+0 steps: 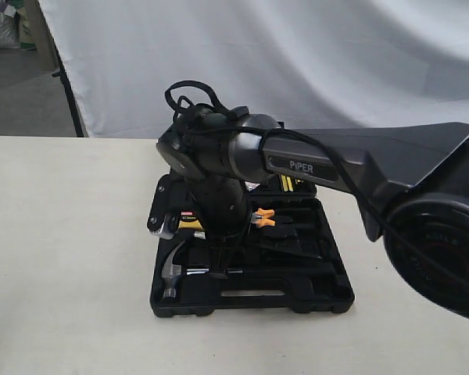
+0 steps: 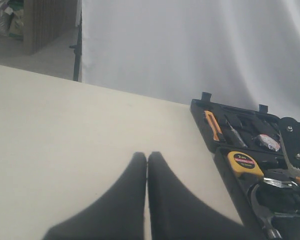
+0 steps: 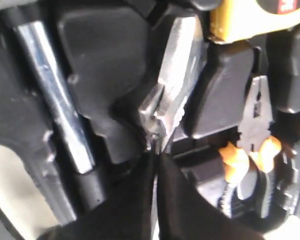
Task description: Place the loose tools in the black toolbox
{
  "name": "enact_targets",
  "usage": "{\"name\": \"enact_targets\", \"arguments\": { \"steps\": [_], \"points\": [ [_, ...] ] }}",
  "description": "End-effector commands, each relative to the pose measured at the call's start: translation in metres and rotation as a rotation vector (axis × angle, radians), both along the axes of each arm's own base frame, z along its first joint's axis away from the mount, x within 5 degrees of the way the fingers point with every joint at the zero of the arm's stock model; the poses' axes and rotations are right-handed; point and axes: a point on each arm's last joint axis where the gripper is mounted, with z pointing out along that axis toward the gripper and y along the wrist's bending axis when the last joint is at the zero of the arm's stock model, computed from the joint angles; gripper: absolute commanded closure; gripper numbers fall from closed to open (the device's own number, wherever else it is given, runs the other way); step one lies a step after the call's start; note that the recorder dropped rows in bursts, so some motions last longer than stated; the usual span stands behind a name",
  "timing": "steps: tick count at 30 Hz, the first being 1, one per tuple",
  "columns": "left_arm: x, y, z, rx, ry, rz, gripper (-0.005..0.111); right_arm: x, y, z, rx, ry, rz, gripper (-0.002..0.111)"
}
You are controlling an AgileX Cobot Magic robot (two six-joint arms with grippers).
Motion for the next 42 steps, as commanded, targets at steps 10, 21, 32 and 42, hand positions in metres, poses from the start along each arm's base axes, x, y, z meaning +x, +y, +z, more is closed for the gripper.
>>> {"name": "enact_targets", "arguments": {
  "steps": [10, 21, 32, 42],
  "points": [
    [-0.001, 0.001, 0.002, 0.002, -0.013, 0.026, 0.106, 0.001, 0.0, -0.022, -0.11, -0.047, -0.019, 0.101],
    [-0.001, 0.001, 0.002, 0.002, -0.013, 0.026, 0.106, -0.002, 0.0, 0.006, -0.095, -0.114, -0.008, 0.041],
    [-0.001, 0.001, 0.002, 0.002, -0.013, 0.026, 0.106, 0.019, -0.032, 0.061, 0.106, -0.101, -0.157, 0.109],
    [-0.001, 0.001, 0.002, 0.002, -0.013, 0.026, 0.106, 0.038, -0.078, 0.048, 0.319, 0.307, -0.263, 0.109]
  ]
}}
